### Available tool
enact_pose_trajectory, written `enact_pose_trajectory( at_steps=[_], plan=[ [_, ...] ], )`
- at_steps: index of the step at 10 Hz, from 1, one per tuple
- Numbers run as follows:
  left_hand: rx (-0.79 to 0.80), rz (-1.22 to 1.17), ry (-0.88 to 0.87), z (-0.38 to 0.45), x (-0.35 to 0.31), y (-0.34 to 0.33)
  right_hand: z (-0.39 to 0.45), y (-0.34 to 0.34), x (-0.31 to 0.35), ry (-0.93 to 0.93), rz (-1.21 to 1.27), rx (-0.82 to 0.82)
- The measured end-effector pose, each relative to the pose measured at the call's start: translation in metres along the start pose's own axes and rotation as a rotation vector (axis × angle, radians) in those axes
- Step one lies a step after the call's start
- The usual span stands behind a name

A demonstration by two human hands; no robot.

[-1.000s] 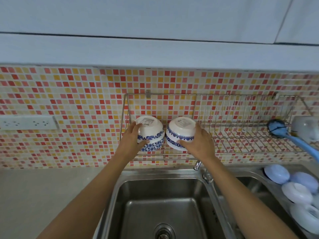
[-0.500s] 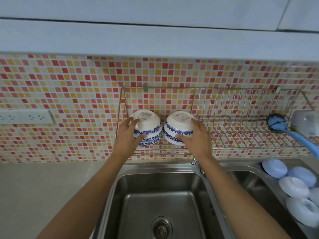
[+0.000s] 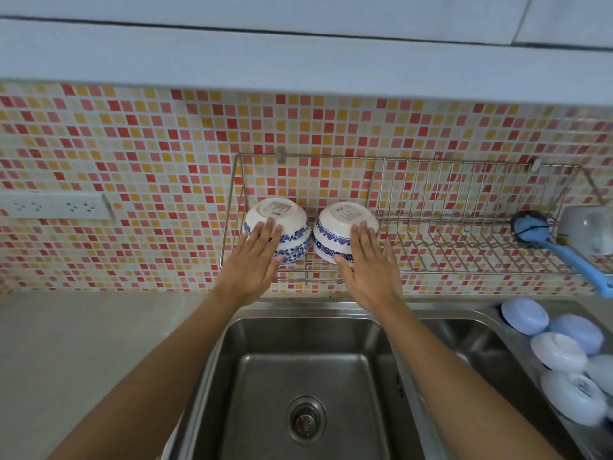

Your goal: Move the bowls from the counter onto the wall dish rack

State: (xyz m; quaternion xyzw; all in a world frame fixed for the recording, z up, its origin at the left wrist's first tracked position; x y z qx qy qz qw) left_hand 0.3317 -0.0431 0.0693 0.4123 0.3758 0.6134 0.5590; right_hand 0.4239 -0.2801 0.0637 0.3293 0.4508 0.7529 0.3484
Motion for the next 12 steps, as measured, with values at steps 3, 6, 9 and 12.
enact_pose_trajectory(
  at_steps=[3, 6, 9, 12],
  plan=[
    [0.085, -0.051, 0.145, -0.015, -0.017, 0.012, 0.002, 0.016, 0.004, -0.032, 0.074, 0.148],
    [0.141, -0.073, 0.12, -0.041, -0.008, 0.095, -0.023, 0.081, 0.041, -0.065, 0.062, 0.195],
    [0.168, -0.046, 0.103, -0.077, 0.0, 0.19, -0.064, 0.164, 0.103, -0.048, -0.002, 0.052],
    [0.136, -0.102, 0.124, -0.117, -0.009, 0.22, -0.108, 0.198, 0.122, -0.068, 0.062, 0.016]
  ],
)
Point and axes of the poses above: each hand's wrist, its own z-axis towards the middle knuckle, its own y-axis out of the back of the hand, x = y × z, the point moved 1 cm from there along z, towards the middle knuckle, and after that the axes turned 8 degrees about z, right-handed, at the moved point
